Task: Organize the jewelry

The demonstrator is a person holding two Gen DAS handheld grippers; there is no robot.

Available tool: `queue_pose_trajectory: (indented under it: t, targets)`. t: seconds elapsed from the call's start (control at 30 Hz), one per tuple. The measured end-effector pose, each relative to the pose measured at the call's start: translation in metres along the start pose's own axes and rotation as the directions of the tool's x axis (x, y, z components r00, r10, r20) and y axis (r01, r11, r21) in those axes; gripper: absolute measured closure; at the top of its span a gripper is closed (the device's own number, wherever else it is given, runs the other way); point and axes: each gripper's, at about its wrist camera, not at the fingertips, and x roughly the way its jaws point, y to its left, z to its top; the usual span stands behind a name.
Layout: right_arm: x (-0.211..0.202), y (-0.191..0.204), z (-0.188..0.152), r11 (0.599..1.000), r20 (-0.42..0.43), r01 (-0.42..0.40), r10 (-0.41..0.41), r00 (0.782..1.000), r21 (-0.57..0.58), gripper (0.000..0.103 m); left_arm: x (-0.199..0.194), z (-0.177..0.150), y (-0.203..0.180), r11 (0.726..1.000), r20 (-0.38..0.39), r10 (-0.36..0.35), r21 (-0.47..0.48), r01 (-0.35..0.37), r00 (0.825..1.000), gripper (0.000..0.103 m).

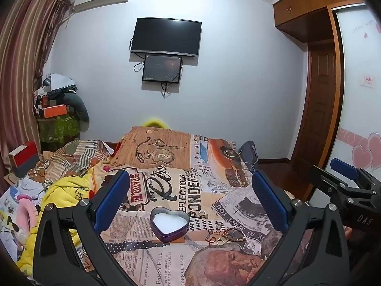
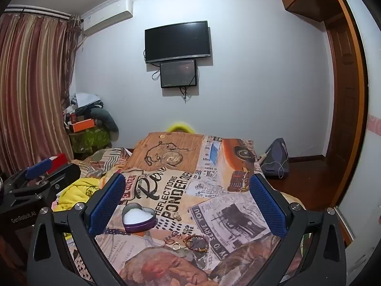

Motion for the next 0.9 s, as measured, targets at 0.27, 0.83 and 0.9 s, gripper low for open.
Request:
queue_pose_trajectory:
  t: [0.27,0.83,0.9]
  targets:
    - [0.0004,0.0001,0.0002,1.0,-0.007,0.002,-0.002,1.0,0.001,0.0,0.0013,-0.0005,-0.0042,1.0,-0.001,0.006,0.009,-0.006,1.0,0.0]
    - [0.0056,-0.0039,-0.0026,1.0,-0.025,0.0,0.001,1.0,0.016,0.0,0.0016,-0.0034,-0.0045,1.0,-0.004,0.015,0.015,-0.015,1.0,0.0]
    - [0.0053,-0.0033,-0.0029,1.0,-0.025,0.001,-0.001,1.0,0.017,0.0,0.0014,-0.0032,-0.0036,1.0,-0.003,0.015,0.015,-0.015,1.0,0.0]
